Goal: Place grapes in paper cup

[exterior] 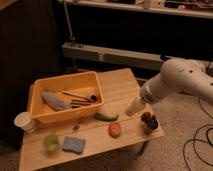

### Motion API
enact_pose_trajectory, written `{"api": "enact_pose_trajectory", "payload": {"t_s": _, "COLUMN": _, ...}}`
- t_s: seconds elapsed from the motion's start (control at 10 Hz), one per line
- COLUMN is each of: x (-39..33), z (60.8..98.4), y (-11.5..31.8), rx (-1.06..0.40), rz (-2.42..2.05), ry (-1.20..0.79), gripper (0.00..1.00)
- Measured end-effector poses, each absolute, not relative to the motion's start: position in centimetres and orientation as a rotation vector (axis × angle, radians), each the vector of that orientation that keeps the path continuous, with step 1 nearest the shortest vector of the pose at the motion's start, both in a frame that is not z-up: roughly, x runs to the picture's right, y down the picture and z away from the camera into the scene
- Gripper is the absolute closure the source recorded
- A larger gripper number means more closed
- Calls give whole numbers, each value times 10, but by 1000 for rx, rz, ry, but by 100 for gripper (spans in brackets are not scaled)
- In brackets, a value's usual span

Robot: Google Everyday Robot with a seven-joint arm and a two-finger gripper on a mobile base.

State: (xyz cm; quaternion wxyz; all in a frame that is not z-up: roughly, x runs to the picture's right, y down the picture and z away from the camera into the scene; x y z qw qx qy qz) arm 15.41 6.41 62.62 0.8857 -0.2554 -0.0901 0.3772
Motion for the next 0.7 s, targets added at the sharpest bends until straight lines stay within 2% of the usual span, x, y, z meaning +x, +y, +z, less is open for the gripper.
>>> {"api": "enact_pose_trajectory", "payload": {"t_s": 0.4, "x": 222, "z": 642, "y": 133, "rx": -583, "rz": 956, "ry": -52, "gripper": 20}}
{"api": "enact_pose_trajectory", "payload": {"t_s": 0.7, "x": 225, "z": 661, "y": 144, "rx": -626, "rz": 962, "ry": -7, "gripper": 20}}
